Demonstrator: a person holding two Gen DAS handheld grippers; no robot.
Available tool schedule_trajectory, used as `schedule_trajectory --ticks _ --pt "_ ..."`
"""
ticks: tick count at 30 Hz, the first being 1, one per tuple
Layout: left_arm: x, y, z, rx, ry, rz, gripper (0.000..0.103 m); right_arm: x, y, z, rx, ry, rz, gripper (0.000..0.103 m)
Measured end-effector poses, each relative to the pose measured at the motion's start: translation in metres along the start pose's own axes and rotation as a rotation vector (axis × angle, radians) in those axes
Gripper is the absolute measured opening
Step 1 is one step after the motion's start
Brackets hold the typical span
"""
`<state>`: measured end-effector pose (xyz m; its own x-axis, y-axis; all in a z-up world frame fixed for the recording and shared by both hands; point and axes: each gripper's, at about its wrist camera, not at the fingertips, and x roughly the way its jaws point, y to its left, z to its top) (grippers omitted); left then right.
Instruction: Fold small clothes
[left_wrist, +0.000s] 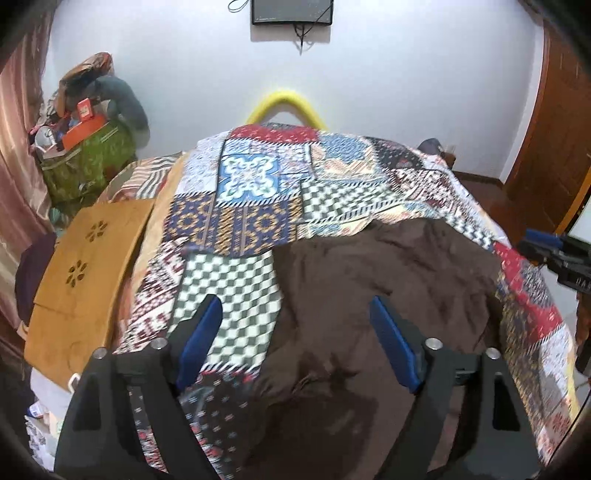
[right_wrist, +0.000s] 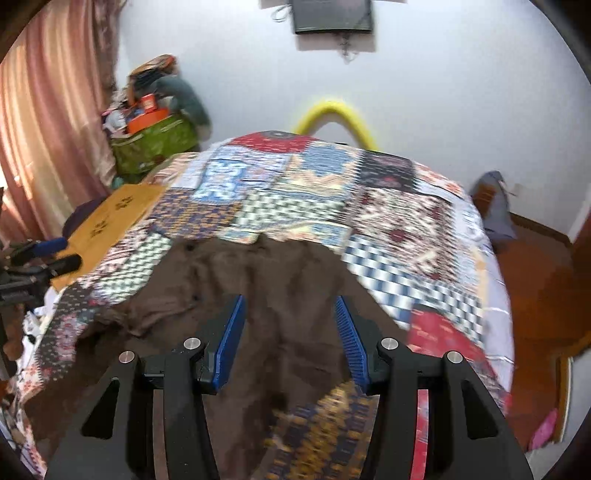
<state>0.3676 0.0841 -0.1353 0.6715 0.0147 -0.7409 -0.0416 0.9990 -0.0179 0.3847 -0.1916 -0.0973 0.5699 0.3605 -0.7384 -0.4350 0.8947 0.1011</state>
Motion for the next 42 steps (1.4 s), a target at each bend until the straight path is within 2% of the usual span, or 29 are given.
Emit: schedule_trajectory --ticks 5,9,16,19,20,21,23,26,32,38,42 --pt "0.025 -0.026 0.008 0.022 0.037 -0.03 0.084 0.01 -0.042 -0.019 0.041 0.041 -0.061 0.047" --pt "0.053 -0.045 0.005 0.053 0.072 -0.047 0.084 0.033 -0.069 -0.035 0.089 0.085 -0.074 0.047" --pt "0.101 -0.066 -0.008 0.093 0.147 -0.058 0.084 0.064 -0.083 -0.041 0.115 0.108 -0.066 0.047" --pt "0.111 -0.069 -0.014 0.096 0.165 -0.073 0.084 0.073 -0.077 -0.038 0.06 0.113 -0.103 0.038" --pt "0.114 -0.07 -0.015 0.098 0.169 -0.076 0.084 0.074 -0.076 -0.037 0.055 0.115 -0.106 0.031" --pt "0.115 -0.071 -0.016 0.1 0.172 -0.079 0.084 0.077 -0.077 -0.035 0.058 0.117 -0.1 0.021" --pt "0.116 -0.072 -0.017 0.104 0.173 -0.074 0.084 0.082 -0.074 -0.033 0.056 0.122 -0.085 0.008" --pt "0.113 -0.073 -0.017 0.113 0.167 -0.068 0.084 0.081 -0.066 -0.033 0.022 0.113 -0.104 0.006" --pt "0.089 -0.065 -0.014 0.122 0.13 -0.048 0.084 0.054 -0.056 -0.021 0.076 0.063 0.01 0.005" --pt "0.066 -0.044 -0.01 0.098 0.09 -0.021 0.084 0.026 -0.02 0.021 0.069 -0.021 0.118 0.005" --pt "0.054 -0.026 -0.009 0.069 0.071 -0.013 0.084 0.027 0.014 0.042 0.034 -0.045 0.17 0.005"
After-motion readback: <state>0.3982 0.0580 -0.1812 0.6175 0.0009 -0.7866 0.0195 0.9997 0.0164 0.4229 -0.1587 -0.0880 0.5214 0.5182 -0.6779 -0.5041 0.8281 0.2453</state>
